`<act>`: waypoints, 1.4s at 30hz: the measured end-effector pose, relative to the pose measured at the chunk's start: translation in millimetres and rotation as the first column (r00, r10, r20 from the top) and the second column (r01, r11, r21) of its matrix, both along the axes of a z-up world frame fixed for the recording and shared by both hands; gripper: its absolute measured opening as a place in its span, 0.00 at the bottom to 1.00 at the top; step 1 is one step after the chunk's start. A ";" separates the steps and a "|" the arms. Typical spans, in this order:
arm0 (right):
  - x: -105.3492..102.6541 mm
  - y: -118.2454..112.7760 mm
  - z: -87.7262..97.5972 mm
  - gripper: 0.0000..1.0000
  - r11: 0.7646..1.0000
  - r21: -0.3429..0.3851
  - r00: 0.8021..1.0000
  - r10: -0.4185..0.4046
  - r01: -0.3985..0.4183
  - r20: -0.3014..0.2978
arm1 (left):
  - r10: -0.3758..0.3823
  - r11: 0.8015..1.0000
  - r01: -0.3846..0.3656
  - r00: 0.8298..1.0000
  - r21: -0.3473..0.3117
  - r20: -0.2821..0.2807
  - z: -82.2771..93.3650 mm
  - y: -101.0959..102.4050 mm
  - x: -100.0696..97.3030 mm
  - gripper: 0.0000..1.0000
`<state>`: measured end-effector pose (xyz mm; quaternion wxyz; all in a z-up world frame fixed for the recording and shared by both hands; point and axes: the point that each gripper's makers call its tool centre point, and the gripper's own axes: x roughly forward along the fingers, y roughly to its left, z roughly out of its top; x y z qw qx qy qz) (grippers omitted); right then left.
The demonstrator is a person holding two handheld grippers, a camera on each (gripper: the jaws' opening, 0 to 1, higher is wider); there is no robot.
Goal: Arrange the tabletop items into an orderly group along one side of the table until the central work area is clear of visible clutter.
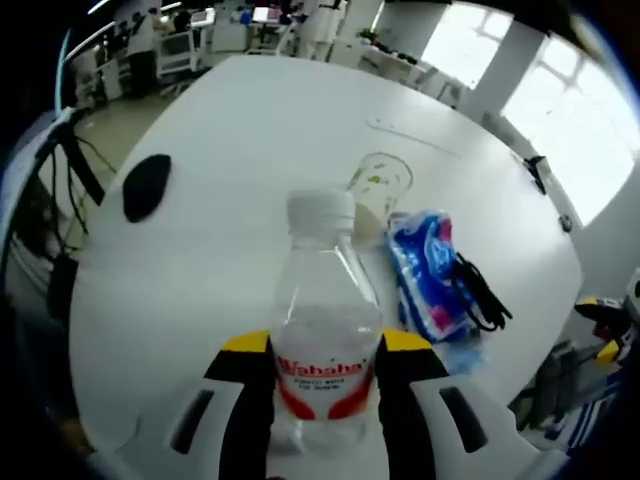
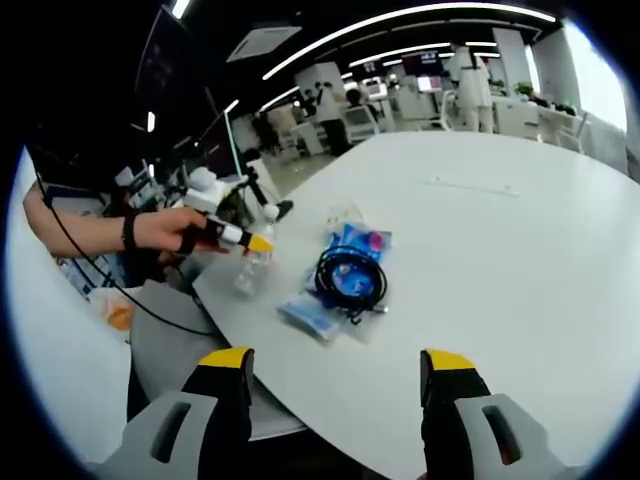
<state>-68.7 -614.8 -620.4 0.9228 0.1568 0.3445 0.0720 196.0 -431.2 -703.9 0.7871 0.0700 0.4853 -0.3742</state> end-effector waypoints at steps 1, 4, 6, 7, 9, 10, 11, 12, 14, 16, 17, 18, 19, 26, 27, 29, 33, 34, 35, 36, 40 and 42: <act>-0.4 0.4 -0.3 0.68 1.000 -0.001 1.000 0.002 -0.002 -0.001 | -0.001 1.000 0.001 1.000 -0.001 0.003 1.0 0.6 -0.5 0.38; -0.8 0.6 -0.7 0.68 1.000 0.000 1.000 0.002 -0.002 -0.003 | -0.014 1.000 0.014 1.000 -0.002 0.015 3.0 1.8 -2.5 0.38; -0.6 0.7 -0.6 0.68 1.000 0.000 1.000 0.002 -0.002 -0.003 | -0.031 0.999 0.031 0.999 -0.004 0.028 5.6 4.5 -7.0 0.38; -0.6 0.8 -0.5 0.68 1.000 0.000 1.000 0.002 -0.002 -0.004 | -0.037 0.999 0.038 0.999 -0.005 0.034 7.0 5.6 -9.0 0.38; -0.3 1.3 0.2 0.68 1.000 -0.002 1.000 0.002 -0.002 -0.003 | -0.050 0.999 0.050 0.998 -0.006 0.047 10.1 7.2 -12.8 0.38; -0.1 1.6 0.5 0.68 1.000 0.000 1.000 0.001 -0.001 -0.001 | -0.051 0.999 0.051 0.997 -0.008 0.050 12.0 8.3 -14.5 0.38; 0.0 1.8 0.4 0.68 1.000 0.001 1.000 0.001 -0.001 -0.001 | -0.049 0.999 0.050 0.997 -0.010 0.053 12.0 10.1 -14.7 0.38; -0.2 2.4 0.0 0.68 1.000 0.000 1.000 0.004 -0.004 -0.003 | -0.047 0.999 0.048 0.997 -0.012 0.055 11.9 11.3 -14.8 0.38; -0.4 3.7 -0.5 0.68 1.000 -0.002 1.000 0.007 -0.007 -0.005 | -0.041 0.999 0.042 0.997 -0.018 0.060 13.5 14.3 -16.4 0.38; -0.3 4.6 -0.5 0.68 1.000 0.001 1.000 0.007 -0.007 -0.006 | -0.039 0.999 0.040 0.997 -0.019 0.063 16.1 16.6 -19.5 0.38; -0.1 4.9 -0.5 0.68 1.000 0.001 1.000 0.007 -0.007 -0.005 | -0.039 0.999 0.040 0.997 -0.019 0.064 16.9 17.5 -20.7 0.38; 0.1 5.5 -0.7 0.68 1.000 0.002 1.000 0.008 -0.008 -0.006 | -0.041 0.999 0.042 0.997 -0.018 0.069 16.8 18.6 -21.7 0.38; 0.1 5.9 -0.9 0.68 1.000 0.002 1.000 0.010 -0.010 -0.007 | -0.042 0.999 0.044 0.997 -0.018 0.072 17.2 19.5 -22.7 0.38; 1.0 6.1 -2.9 0.68 1.000 0.002 1.000 0.010 -0.010 -0.009 | -0.074 0.997 0.074 0.991 0.001 0.107 21.1 26.2 -35.9 0.38; 1.0 6.3 -3.1 0.67 1.000 0.004 1.000 0.009 -0.009 -0.010 | -0.084 0.996 0.084 0.990 0.007 0.115 21.8 27.0 -38.7 0.38; 1.1 7.1 -3.6 0.67 1.000 0.004 1.000 0.013 -0.013 -0.010 | -0.095 0.995 0.094 0.988 0.012 0.125 22.1 29.0 -43.3 0.38; 1.2 8.6 -4.0 0.67 1.000 0.004 1.000 0.016 -0.016 -0.011 | -0.100 0.995 0.099 0.986 0.012 0.136 21.9 33.6 -47.2 0.38; 1.2 8.7 -4.4 0.67 1.000 0.005 1.000 0.017 -0.017 -0.012 | -0.091 0.996 0.091 0.987 0.012 0.133 22.1 35.8 -47.7 0.38; 1.1 9.0 -4.9 0.67 1.000 0.006 1.000 0.018 -0.018 -0.013 | -0.087 0.996 0.087 0.988 0.010 0.131 22.0 37.1 -48.3 0.38; 1.2 9.5 -5.5 0.67 1.000 0.005 1.000 0.020 -0.020 -0.015 | -0.085 0.996 0.084 0.988 0.009 0.131 21.7 38.3 -48.9 0.38; 2.4 11.9 -5.5 0.67 1.000 0.009 1.000 0.025 -0.025 -0.013 | -0.093 0.996 0.093 0.985 0.006 0.148 21.1 42.6 -56.9 0.38; 3.0 12.5 -6.3 0.67 1.000 0.009 1.000 0.028 -0.028 -0.013 | -0.103 0.995 0.104 0.981 0.004 0.166 21.2 43.3 -57.7 0.38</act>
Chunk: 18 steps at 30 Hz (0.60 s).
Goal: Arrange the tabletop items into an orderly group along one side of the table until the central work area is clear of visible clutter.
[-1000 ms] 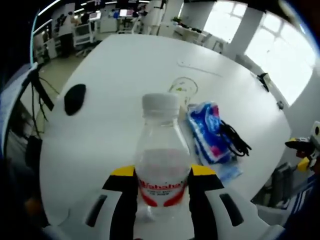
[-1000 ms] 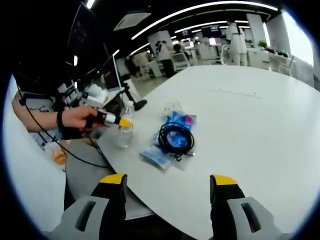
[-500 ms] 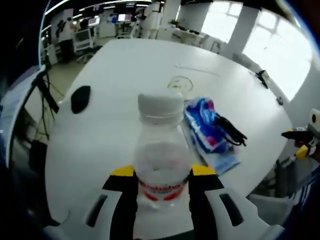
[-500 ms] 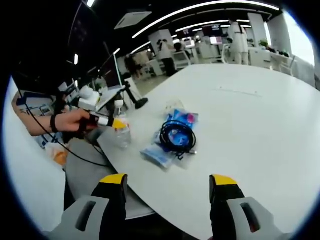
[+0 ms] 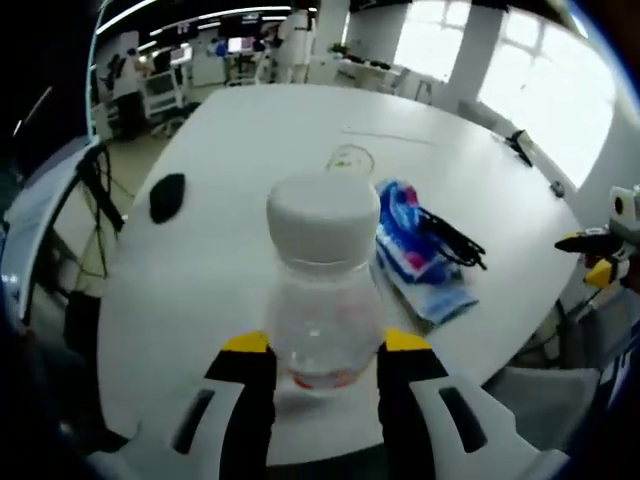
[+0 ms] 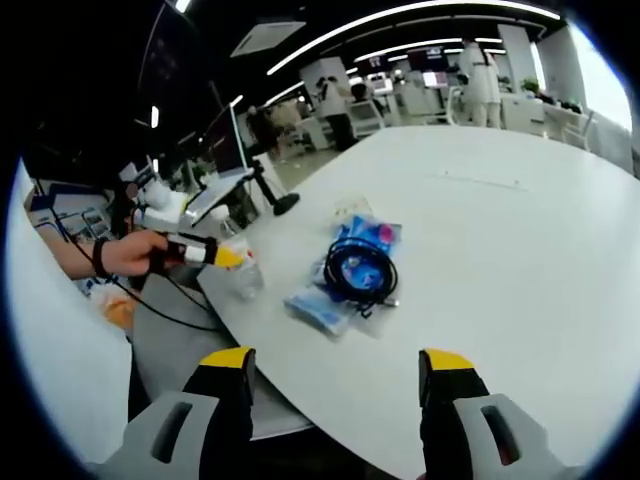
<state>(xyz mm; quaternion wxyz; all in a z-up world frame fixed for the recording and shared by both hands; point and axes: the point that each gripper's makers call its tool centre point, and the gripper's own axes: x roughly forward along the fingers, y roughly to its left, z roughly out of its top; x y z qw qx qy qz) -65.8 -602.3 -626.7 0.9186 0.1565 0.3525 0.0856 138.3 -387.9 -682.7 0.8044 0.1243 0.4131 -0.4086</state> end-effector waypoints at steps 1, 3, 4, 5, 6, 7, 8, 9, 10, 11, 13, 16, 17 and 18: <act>0.1 0.2 -0.5 0.67 1.000 0.001 1.000 0.002 -0.002 -0.001 | -0.010 1.000 0.010 1.000 0.000 0.010 0.1 -0.1 -0.7 0.38; 0.4 0.9 -1.2 0.67 1.000 0.001 1.000 0.005 -0.005 -0.001 | -0.028 1.000 0.028 0.999 0.011 0.033 -0.5 1.0 -3.3 0.38; 0.6 1.3 -1.4 0.67 1.000 0.001 1.000 0.007 -0.007 -0.002 | -0.045 0.999 0.044 0.998 0.020 0.048 -0.7 1.6 -5.4 0.38; 0.6 1.6 -1.6 0.67 1.000 0.002 1.000 0.008 -0.008 -0.002 | -0.054 0.998 0.053 0.997 0.025 0.054 -2.1 2.1 -6.3 0.38; 0.6 1.9 -1.6 0.67 1.000 0.001 1.000 0.010 -0.010 -0.003 | -0.073 0.997 0.070 0.995 0.036 0.064 -4.2 2.7 -7.7 0.38; 0.6 2.1 -1.5 0.67 1.000 0.001 1.000 0.011 -0.011 -0.003 | -0.081 0.996 0.079 0.994 0.041 0.068 -5.7 3.2 -8.4 0.38; 0.6 2.4 -1.2 0.67 1.000 0.001 1.000 0.012 -0.012 -0.003 | -0.082 0.996 0.079 0.994 0.046 0.068 -8.0 4.5 -9.1 0.38; 0.5 2.3 -1.1 0.67 1.000 0.001 1.000 0.012 -0.012 -0.003 | -0.085 0.996 0.082 0.994 0.045 0.068 -8.9 5.0 -9.7 0.38; 0.2 1.7 -1.4 0.67 1.000 0.001 1.000 0.010 -0.010 -0.003 | -0.083 0.996 0.080 0.994 0.041 0.069 -8.7 5.2 -9.6 0.38; -0.5 0.9 -2.2 0.67 1.000 0.001 1.000 0.009 -0.009 -0.007 | -0.081 0.996 0.079 0.994 0.040 0.067 -8.4 5.2 -9.6 0.38; -1.5 -0.2 -3.6 0.67 1.000 0.001 1.000 0.009 -0.009 -0.009 | -0.081 0.996 0.079 0.994 0.039 0.070 -9.0 5.0 -9.8 0.38; -2.4 0.5 -4.6 0.67 1.000 0.001 1.000 0.010 -0.010 -0.014 | -0.080 0.996 0.078 0.994 0.037 0.077 -10.6 4.8 -8.8 0.38; -2.6 1.2 -4.8 0.67 1.000 0.001 1.000 0.011 -0.011 -0.015 | -0.080 0.996 0.077 0.994 0.036 0.079 -10.6 4.9 -9.0 0.38; -2.6 1.6 -4.9 0.67 1.000 0.002 1.000 0.010 -0.010 -0.015 | -0.080 0.996 0.077 0.994 0.035 0.080 -10.7 4.9 -9.2 0.38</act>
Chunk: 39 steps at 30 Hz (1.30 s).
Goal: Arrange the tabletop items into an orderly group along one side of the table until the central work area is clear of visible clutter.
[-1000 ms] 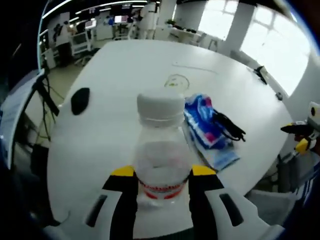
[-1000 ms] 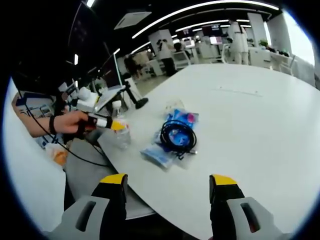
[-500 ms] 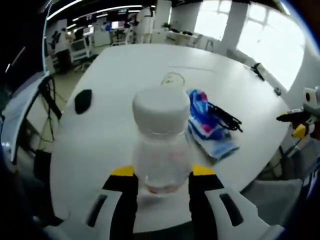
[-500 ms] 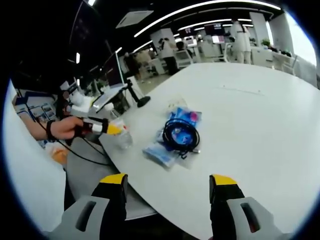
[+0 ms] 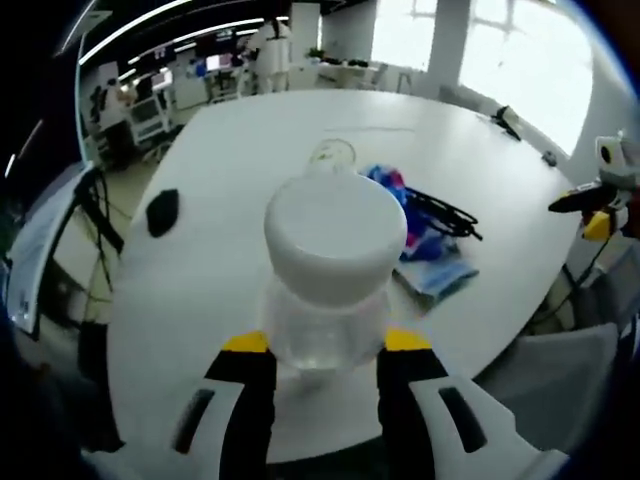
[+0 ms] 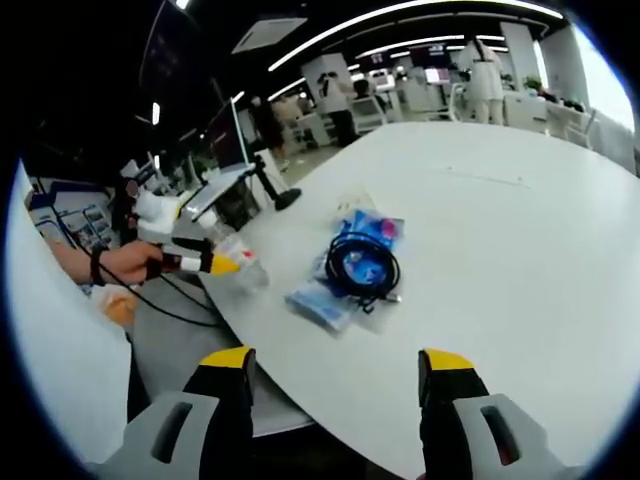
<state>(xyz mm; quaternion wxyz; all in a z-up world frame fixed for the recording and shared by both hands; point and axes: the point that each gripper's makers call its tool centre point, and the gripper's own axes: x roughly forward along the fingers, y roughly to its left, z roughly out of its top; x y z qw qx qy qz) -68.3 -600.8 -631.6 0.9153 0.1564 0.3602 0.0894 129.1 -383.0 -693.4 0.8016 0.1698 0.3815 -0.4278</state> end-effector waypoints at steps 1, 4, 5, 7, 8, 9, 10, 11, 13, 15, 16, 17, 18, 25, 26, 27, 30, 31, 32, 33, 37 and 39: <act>0.1 0.7 -0.3 0.67 1.000 0.004 1.000 -0.001 0.001 0.000 | 0.001 1.000 -0.001 1.000 -0.001 0.000 -1.5 0.1 0.9 0.38; 0.5 3.2 -1.7 0.67 1.000 0.003 1.000 0.005 -0.005 -0.004 | -0.005 1.000 0.005 1.000 0.007 0.004 -2.9 0.5 0.6 0.38; 1.0 4.2 -1.8 0.67 1.000 0.005 1.000 0.007 -0.007 -0.005 | -0.006 1.000 0.006 1.000 0.008 0.004 -3.5 0.4 0.8 0.38; 1.8 5.2 -1.5 0.67 1.000 0.007 1.000 0.007 -0.007 -0.004 | -0.007 1.000 0.007 1.000 0.009 0.001 -5.1 0.8 0.8 0.38; 2.6 5.6 -1.3 0.67 1.000 0.008 1.000 0.007 -0.007 -0.002 | -0.007 1.000 0.007 1.000 0.008 -0.005 -5.5 1.3 0.1 0.38; 3.1 5.8 -1.2 0.67 1.000 0.008 1.000 0.008 -0.008 -0.002 | -0.004 1.000 0.004 1.000 0.002 -0.010 -6.8 1.2 0.6 0.38; 3.8 6.3 -0.8 0.67 1.000 0.009 1.000 0.008 -0.008 -0.001 | 0.002 1.000 -0.002 1.000 -0.006 -0.017 -8.1 0.8 0.9 0.39; 4.1 6.4 -0.6 0.67 1.000 0.009 1.000 0.008 -0.008 -0.001 | 0.005 1.000 -0.006 1.000 -0.010 -0.019 -7.7 0.6 0.6 0.39; 4.8 6.3 -0.6 0.67 1.000 0.009 1.000 0.008 -0.008 -0.001 | 0.008 1.000 -0.008 1.000 -0.017 -0.017 -6.5 -0.5 0.6 0.40; 5.3 5.9 -0.8 0.67 1.000 0.009 1.000 0.010 -0.010 -0.003 | 0.008 1.000 -0.009 1.000 -0.025 -0.013 -5.7 -2.2 1.0 0.41; 5.5 5.7 -0.8 0.67 1.000 0.008 1.000 0.012 -0.012 -0.003 | 0.010 1.000 -0.010 1.000 -0.030 -0.012 -6.0 -3.1 2.1 0.41; 5.7 5.4 -0.8 0.67 1.000 0.007 1.000 0.012 -0.012 -0.004 | 0.011 0.999 -0.011 1.000 -0.031 -0.011 -6.2 -3.5 2.9 0.41; 6.2 5.3 -0.2 0.67 1.000 0.007 1.000 0.012 -0.012 -0.005 | 0.012 0.999 -0.012 1.000 -0.035 -0.008 -6.2 -4.2 4.4 0.41; 8.6 0.0 0.6 0.68 1.000 0.003 1.000 0.013 -0.013 -0.003 | 0.016 0.999 -0.016 1.000 -0.047 0.011 -3.5 -8.4 10.8 0.40; 8.7 -0.3 0.9 0.68 1.000 0.004 1.000 0.011 -0.011 -0.002 | 0.021 0.999 -0.020 1.000 -0.047 0.013 -4.0 -8.7 12.6 0.40; 8.8 -0.8 1.1 0.68 1.000 0.004 1.000 0.010 -0.010 -0.002 | 0.024 0.999 -0.023 1.000 -0.049 0.015 -3.8 -9.1 14.0 0.40; 8.2 -2.8 0.4 0.68 1.000 0.003 1.000 0.008 -0.008 -0.005 | 0.037 0.998 -0.035 0.999 -0.054 0.023 -2.6 -10.2 18.5 0.39; 8.0 -3.4 0.3 0.68 1.000 0.003 1.000 0.007 -0.007 -0.006 | 0.040 0.998 -0.039 0.999 -0.056 0.025 -2.6 -10.8 20.6 0.39; 7.9 -3.9 0.3 0.68 1.000 0.003 1.000 0.005 -0.005 -0.006 | 0.044 0.998 -0.042 0.999 -0.056 0.027 -2.5 -11.1 22.4 0.39; 7.8 -4.3 0.3 0.68 1.000 0.003 1.000 0.005 -0.005 -0.007 | 0.050 0.997 -0.048 0.998 -0.059 0.028 -2.7 -11.5 25.5 0.39; 7.6 -7.0 0.3 0.67 1.000 0.001 1.000 0.000 0.000 -0.007 | 0.068 0.996 -0.066 0.997 -0.062 0.032 -0.7 -13.4 33.3 0.39; 7.5 -7.9 0.5 0.67 1.000 -0.001 1.000 -0.001 0.001 -0.007 | 0.084 0.994 -0.081 0.996 -0.074 0.032 0.7 -15.3 39.0 0.38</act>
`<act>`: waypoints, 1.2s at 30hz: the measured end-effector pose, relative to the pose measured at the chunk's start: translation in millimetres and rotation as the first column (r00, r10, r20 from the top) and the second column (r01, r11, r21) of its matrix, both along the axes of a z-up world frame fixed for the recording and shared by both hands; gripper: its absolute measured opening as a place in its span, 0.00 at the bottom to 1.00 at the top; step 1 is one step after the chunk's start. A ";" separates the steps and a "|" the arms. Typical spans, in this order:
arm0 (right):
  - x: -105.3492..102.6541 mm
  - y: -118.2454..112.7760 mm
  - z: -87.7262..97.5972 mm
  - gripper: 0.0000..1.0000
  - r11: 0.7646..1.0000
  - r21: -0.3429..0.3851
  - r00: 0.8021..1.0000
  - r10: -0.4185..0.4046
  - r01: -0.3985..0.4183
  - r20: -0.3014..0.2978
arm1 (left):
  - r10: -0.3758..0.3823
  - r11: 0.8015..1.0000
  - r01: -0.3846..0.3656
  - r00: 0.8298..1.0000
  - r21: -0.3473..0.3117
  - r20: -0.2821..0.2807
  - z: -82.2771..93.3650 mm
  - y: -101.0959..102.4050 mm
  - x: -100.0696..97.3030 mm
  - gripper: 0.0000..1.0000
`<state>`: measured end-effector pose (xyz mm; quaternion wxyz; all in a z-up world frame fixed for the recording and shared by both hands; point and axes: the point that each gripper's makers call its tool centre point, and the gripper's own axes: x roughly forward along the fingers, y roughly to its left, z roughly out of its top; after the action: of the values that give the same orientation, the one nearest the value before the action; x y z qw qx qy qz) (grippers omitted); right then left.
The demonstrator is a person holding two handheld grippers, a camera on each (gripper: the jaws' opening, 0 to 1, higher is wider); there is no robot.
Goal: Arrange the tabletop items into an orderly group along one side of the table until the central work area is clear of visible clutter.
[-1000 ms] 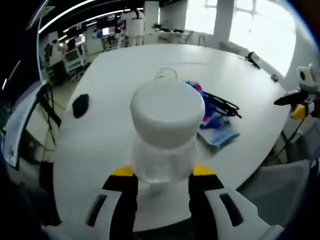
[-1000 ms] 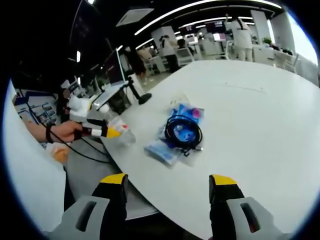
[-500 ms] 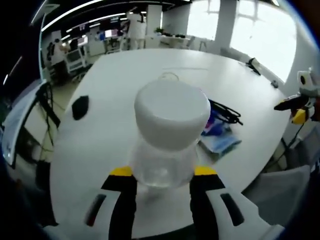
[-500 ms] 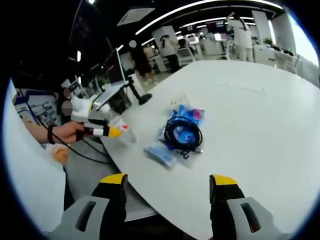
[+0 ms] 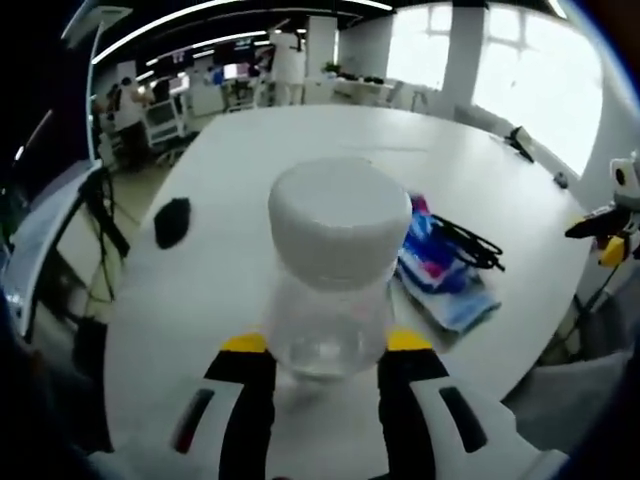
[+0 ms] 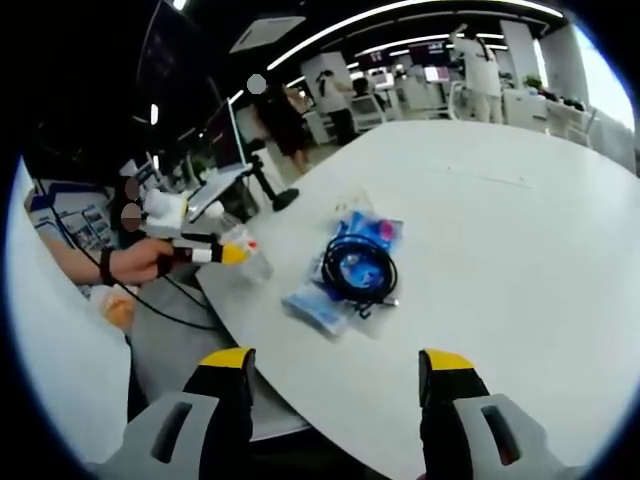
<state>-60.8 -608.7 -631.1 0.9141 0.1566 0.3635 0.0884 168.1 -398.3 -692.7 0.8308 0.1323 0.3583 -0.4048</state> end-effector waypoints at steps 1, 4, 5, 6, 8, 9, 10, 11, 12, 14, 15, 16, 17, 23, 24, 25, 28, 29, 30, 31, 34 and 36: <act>0.0 -0.3 0.2 0.67 1.000 -0.002 1.000 0.000 0.000 0.001 | 0.005 1.000 -0.005 1.000 -0.002 0.004 -0.3 -0.7 3.2 0.38; -1.2 0.1 1.0 0.67 1.000 -0.002 1.000 -0.001 0.001 0.000 | 0.025 1.000 -0.024 1.000 -0.020 0.016 1.5 -5.3 13.4 0.38; -1.9 0.4 0.9 0.67 1.000 -0.003 1.000 0.001 -0.001 -0.002 | 0.035 0.999 -0.034 0.999 -0.024 0.018 1.4 -5.9 16.7 0.38; -3.2 0.4 0.7 0.67 1.000 -0.007 1.000 0.003 -0.003 -0.005 | 0.050 0.998 -0.050 0.999 -0.028 0.018 2.0 -6.8 21.3 0.38; -5.4 -1.3 1.2 0.67 1.000 -0.009 1.000 0.000 0.000 -0.003 | 0.064 0.997 -0.063 0.998 -0.036 0.023 3.0 -9.0 27.7 0.38; -6.9 -2.7 1.9 0.67 1.000 -0.007 1.000 -0.007 0.007 0.000 | 0.074 0.996 -0.073 0.997 -0.041 0.027 3.3 -10.7 32.5 0.38; -8.1 -3.6 1.9 0.67 1.000 -0.006 1.000 -0.012 0.012 0.002 | 0.079 0.996 -0.078 0.996 -0.045 0.029 2.7 -12.2 36.7 0.38; -9.9 -4.3 1.0 0.67 1.000 -0.006 1.000 -0.017 0.017 0.000 | 0.095 0.994 -0.094 0.995 -0.052 0.028 2.3 -13.6 42.7 0.38; -11.4 -4.5 0.0 0.67 1.000 -0.006 1.000 -0.018 0.018 -0.003 | 0.112 0.992 -0.111 0.993 -0.058 0.026 3.8 -14.0 45.6 0.38; -14.9 -5.0 -2.5 0.67 1.000 -0.010 1.000 -0.019 0.018 -0.010 | 0.124 0.991 -0.122 0.992 -0.061 0.035 5.7 -16.8 52.8 0.37; -16.0 -4.8 -2.6 0.67 1.000 -0.009 1.000 -0.020 0.020 -0.012 | 0.128 0.990 -0.126 0.991 -0.061 0.038 5.7 -18.1 56.2 0.37; -17.2 -4.3 -2.1 0.67 1.000 -0.007 1.000 -0.024 0.024 -0.010 | 0.132 0.990 -0.129 0.990 -0.063 0.041 5.9 -19.6 59.3 0.37; -18.1 -4.0 -2.0 0.67 1.000 -0.006 1.000 -0.026 0.026 -0.010 | 0.137 0.989 -0.134 0.990 -0.063 0.043 6.2 -21.4 63.5 0.37; -22.0 -4.4 -1.7 0.67 0.999 -0.009 0.999 -0.033 0.033 -0.017 | 0.180 0.982 -0.176 0.983 -0.070 0.049 5.1 -26.7 84.6 0.37; -22.9 -4.8 -1.3 0.67 0.999 -0.011 0.999 -0.034 0.034 -0.018 | 0.185 0.981 -0.182 0.981 -0.071 0.050 5.2 -27.8 87.9 0.37; -23.6 -5.0 -1.0 0.67 0.999 -0.012 0.999 -0.036 0.036 -0.019 | 0.189 0.980 -0.186 0.980 -0.070 0.052 5.4 -28.5 90.1 0.37; -26.3 -6.3 -0.6 0.67 0.999 -0.013 0.999 -0.043 0.043 -0.022 | 0.202 0.977 -0.198 0.978 -0.075 0.054 6.8 -31.6 97.1 0.37; -27.0 -6.1 -0.5 0.67 0.999 -0.015 0.999 -0.044 0.043 -0.025 | 0.211 0.975 -0.206 0.976 -0.078 0.052 6.9 -32.9 100.6 0.37; -28.1 -6.3 -0.6 0.67 0.999 -0.017 0.999 -0.044 0.044 -0.028 | 0.217 0.974 -0.212 0.975 -0.080 0.052 7.7 -33.8 102.2 0.37; -28.4 -6.5 -0.4 0.67 0.999 -0.018 0.999 -0.045 0.045 -0.028 | 0.226 0.972 -0.222 0.973 -0.083 0.050 8.3 -35.4 104.8 0.37; -28.1 -6.4 0.8 0.67 0.999 -0.016 0.998 -0.050 0.050 -0.026 | 0.240 0.968 -0.235 0.970 -0.084 0.050 9.4 -39.6 110.7 0.38; -27.2 -6.5 0.6 0.67 0.999 -0.020 0.999 -0.046 0.046 -0.028 | 0.246 0.967 -0.241 0.968 -0.083 0.052 9.4 -41.6 113.9 0.38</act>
<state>-88.1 -615.2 -630.5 0.9121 0.1573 0.3735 0.0617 282.0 -439.9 -683.4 0.8894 0.0679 0.3303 -0.3087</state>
